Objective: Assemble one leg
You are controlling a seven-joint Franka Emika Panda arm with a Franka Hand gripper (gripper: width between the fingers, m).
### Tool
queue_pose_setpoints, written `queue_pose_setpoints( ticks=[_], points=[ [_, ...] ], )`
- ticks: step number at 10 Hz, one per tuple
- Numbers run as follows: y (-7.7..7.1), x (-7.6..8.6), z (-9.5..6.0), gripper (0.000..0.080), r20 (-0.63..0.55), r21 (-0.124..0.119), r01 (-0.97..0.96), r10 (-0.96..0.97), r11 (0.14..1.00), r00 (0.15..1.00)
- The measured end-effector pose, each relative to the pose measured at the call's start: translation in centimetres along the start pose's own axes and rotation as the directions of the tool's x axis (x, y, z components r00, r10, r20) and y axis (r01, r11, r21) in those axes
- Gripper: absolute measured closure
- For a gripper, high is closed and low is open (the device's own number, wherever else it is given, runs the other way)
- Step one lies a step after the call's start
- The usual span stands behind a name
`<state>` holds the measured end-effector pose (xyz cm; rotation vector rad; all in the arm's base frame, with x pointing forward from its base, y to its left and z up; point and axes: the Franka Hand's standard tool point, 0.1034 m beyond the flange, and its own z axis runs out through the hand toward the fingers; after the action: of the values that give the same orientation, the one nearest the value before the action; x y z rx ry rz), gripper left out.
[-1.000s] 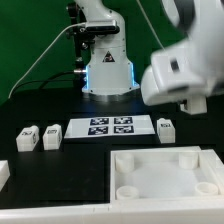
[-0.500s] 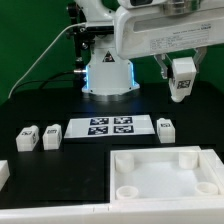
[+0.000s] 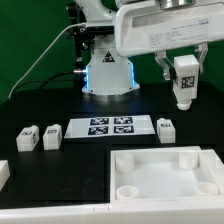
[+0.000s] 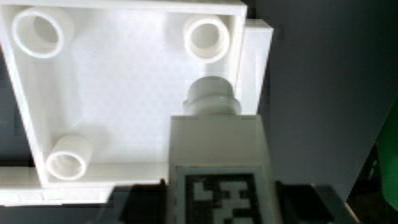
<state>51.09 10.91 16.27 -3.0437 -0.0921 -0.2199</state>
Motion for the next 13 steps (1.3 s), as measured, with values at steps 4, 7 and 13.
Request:
queue_pose_setpoints(
  ticks=[4,7,13],
  points=[
    [0.0,0.0,0.0,0.0509,0.000,0.000,0.000,0.000,1.000,1.000],
    [0.0,0.0,0.0,0.0509,0.000,0.000,0.000,0.000,1.000,1.000],
    [-3.0,7.8,0.2,0.0509,-0.265,0.041,0.007,0.005,0.999,0.964]
  ],
)
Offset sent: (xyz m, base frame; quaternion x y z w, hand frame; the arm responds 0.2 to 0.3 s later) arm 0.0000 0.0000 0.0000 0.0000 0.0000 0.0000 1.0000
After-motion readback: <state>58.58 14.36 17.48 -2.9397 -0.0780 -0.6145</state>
